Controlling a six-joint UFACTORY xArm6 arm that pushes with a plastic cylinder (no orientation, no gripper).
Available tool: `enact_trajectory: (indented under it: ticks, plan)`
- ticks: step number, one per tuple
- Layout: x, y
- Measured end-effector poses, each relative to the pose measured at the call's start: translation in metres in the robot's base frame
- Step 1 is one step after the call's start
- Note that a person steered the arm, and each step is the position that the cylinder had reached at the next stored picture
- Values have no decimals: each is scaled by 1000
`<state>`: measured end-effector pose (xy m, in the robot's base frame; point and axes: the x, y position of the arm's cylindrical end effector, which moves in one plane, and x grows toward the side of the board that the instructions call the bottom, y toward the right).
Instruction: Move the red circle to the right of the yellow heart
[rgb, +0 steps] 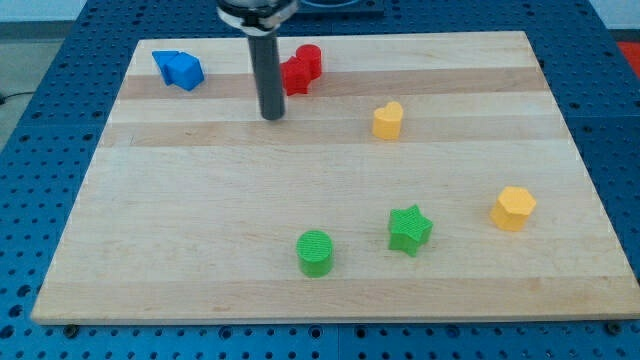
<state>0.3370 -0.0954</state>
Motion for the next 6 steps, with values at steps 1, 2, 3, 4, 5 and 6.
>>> enact_trajectory:
  ticks: [1, 2, 3, 4, 5, 6]
  plan:
    - [-58, -5]
    - [-98, 18]
    - [-98, 66]
    - [-62, 102]
    - [-43, 165]
    - [10, 196]
